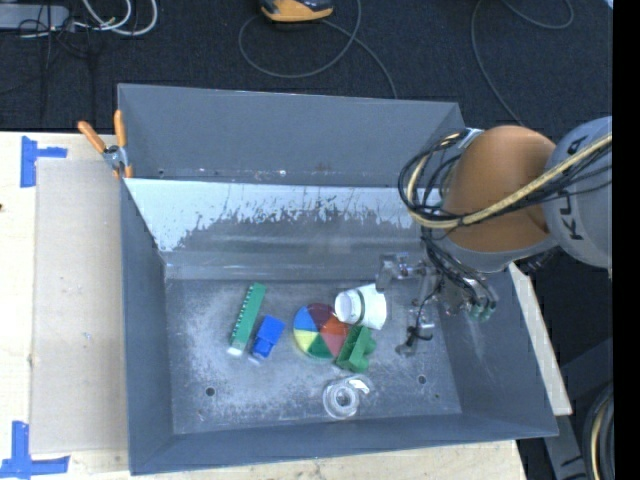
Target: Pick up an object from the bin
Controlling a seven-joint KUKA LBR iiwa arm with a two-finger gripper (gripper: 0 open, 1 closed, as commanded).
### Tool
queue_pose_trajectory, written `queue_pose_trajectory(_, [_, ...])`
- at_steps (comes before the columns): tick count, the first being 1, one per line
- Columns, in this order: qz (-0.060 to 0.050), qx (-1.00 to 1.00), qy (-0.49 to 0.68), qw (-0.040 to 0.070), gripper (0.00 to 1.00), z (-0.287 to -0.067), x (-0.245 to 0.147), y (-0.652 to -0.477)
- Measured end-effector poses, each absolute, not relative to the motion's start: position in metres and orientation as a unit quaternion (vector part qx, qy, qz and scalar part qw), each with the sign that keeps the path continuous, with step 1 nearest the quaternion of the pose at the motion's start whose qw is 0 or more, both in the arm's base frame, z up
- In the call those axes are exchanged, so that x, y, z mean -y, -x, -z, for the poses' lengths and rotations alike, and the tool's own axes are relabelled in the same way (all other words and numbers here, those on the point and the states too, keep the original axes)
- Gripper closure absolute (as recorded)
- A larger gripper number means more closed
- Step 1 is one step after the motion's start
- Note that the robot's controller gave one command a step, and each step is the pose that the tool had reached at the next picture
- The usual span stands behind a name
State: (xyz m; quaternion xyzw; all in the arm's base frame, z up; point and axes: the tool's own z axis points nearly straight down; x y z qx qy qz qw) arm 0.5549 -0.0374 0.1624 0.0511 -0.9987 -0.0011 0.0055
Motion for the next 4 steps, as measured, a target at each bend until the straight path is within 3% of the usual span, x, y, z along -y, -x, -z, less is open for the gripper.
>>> queue_pose_trajectory(1, [0.0,0.997,-0.078,-0.002,0.0,-0.096,0.014,-0.586])
queue_pose_trajectory(2, [0.001,0.995,-0.099,0.007,0.0,-0.085,-0.013,-0.573])
queue_pose_trajectory(3, [0.001,0.999,-0.049,0.002,0.0,-0.082,-0.019,-0.563])
queue_pose_trajectory(4, [0.0,0.998,-0.055,0.005,0.0,-0.073,-0.039,-0.556])
